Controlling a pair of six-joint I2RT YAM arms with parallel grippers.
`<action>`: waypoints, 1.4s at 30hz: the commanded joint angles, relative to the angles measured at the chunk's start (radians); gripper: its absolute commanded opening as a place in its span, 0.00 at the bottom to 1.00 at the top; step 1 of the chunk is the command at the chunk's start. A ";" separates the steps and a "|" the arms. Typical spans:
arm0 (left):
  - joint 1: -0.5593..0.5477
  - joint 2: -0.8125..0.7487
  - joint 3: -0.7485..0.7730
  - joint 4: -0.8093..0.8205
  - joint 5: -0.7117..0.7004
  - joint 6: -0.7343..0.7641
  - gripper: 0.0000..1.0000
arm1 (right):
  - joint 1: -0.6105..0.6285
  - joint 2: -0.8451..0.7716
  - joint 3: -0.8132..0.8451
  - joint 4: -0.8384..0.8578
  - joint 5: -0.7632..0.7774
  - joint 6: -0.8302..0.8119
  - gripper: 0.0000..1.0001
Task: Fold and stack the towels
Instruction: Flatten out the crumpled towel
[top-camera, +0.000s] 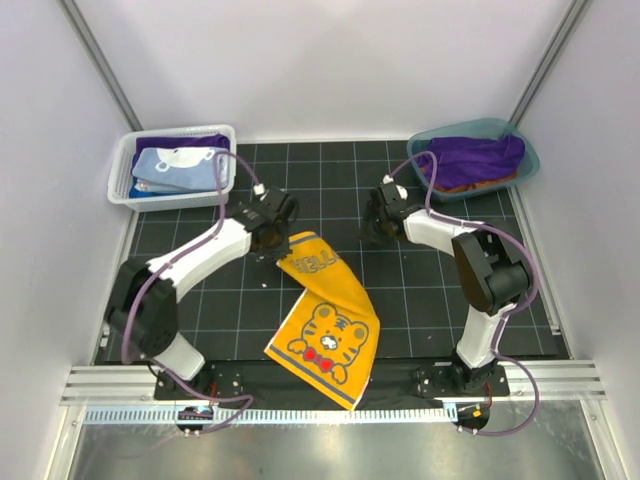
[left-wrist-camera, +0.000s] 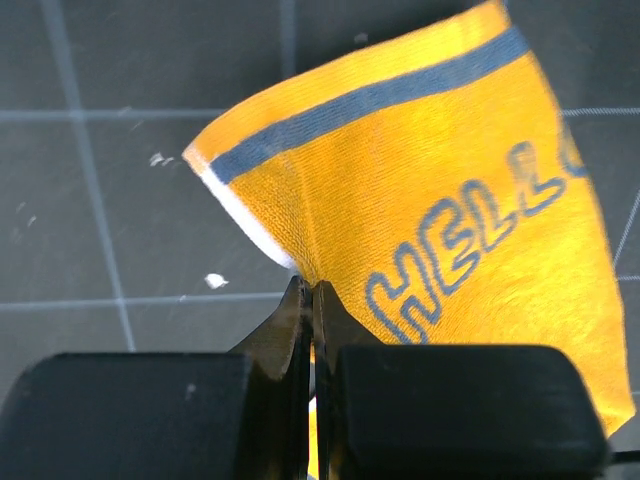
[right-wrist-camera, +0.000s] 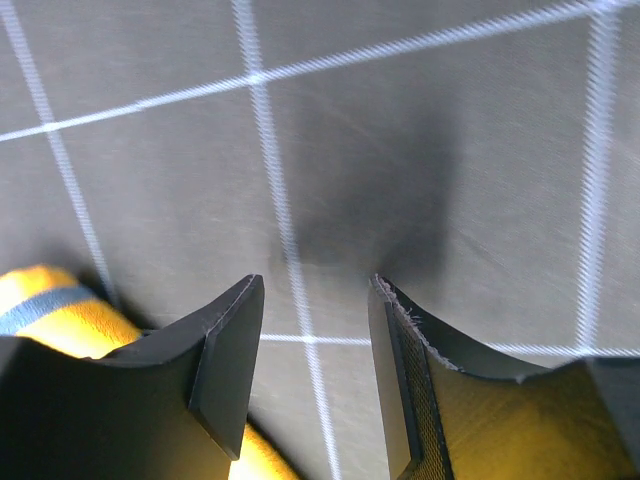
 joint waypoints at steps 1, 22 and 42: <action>0.018 -0.119 -0.112 -0.003 -0.022 -0.068 0.00 | 0.045 0.037 0.047 0.046 -0.038 -0.022 0.53; 0.015 0.106 0.539 -0.184 0.123 0.012 0.00 | 0.052 0.053 0.121 -0.015 -0.006 -0.014 0.53; 0.140 -0.605 -0.486 -0.029 -0.032 -0.437 0.00 | 0.107 0.091 0.183 0.031 -0.116 -0.084 0.54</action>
